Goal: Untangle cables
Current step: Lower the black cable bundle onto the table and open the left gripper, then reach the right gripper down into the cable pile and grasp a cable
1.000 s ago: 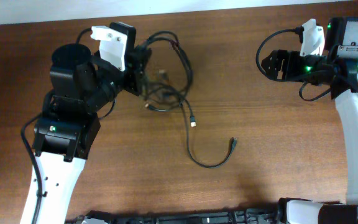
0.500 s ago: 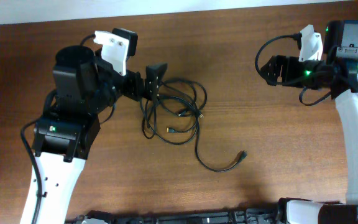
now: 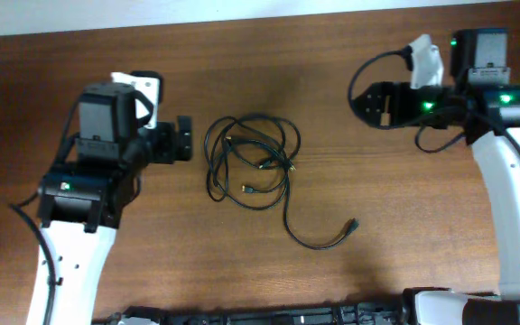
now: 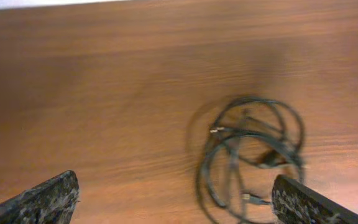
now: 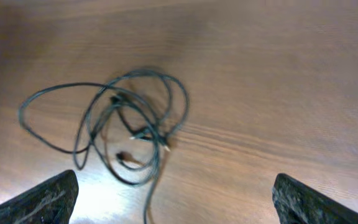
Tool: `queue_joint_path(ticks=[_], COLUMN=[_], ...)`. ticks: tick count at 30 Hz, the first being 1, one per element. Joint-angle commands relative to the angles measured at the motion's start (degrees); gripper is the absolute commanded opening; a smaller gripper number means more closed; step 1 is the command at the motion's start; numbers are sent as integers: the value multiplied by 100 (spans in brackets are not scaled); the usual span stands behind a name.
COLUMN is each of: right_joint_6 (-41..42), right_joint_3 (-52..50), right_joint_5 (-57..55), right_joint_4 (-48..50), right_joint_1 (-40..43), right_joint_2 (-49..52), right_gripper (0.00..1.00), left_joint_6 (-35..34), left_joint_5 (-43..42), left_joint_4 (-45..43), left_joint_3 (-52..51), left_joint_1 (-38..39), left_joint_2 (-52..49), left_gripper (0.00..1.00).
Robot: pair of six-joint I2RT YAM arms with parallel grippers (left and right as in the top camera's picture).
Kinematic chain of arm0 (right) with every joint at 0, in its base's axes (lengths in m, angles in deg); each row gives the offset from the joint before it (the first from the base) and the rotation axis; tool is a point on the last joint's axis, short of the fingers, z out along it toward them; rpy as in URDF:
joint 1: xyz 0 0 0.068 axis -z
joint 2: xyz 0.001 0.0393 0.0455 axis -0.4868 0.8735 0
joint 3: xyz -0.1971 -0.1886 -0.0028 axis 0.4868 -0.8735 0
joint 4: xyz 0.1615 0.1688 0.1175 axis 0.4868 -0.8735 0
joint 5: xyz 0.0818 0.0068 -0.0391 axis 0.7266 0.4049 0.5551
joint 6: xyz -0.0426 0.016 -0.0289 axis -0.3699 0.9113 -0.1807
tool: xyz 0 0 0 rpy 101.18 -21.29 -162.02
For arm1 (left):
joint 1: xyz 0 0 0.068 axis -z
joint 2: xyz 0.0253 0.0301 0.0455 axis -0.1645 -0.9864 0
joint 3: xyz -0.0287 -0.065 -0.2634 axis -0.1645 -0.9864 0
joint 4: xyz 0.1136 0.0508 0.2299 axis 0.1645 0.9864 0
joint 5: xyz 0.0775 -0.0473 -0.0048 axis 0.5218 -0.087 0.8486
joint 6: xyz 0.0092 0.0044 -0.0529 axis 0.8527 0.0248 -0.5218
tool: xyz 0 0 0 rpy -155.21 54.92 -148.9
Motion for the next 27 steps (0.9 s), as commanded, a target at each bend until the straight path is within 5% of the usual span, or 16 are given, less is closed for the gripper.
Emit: queue_joint_path(ticks=[1,12,27], right_joint_6=[214,997,3759], right_joint_3=[7,7,7], right_joint_5=[70,400,431], right_joint_4=[278,1506,3659], right_joint_1=[-490,-1904,-3174], right_joint_2=[50,1211,2664], right_gripper=[99,99,99], left_joint_6=[-31,157,157], left_joint_5=[232,339,339], left_joint_4=[160,374,387], left_joint_3=[79,79,79], left_joint_1=[-369,-774,-800], left_joint_2=[83,-214,-409], left_gripper=[99,99,99])
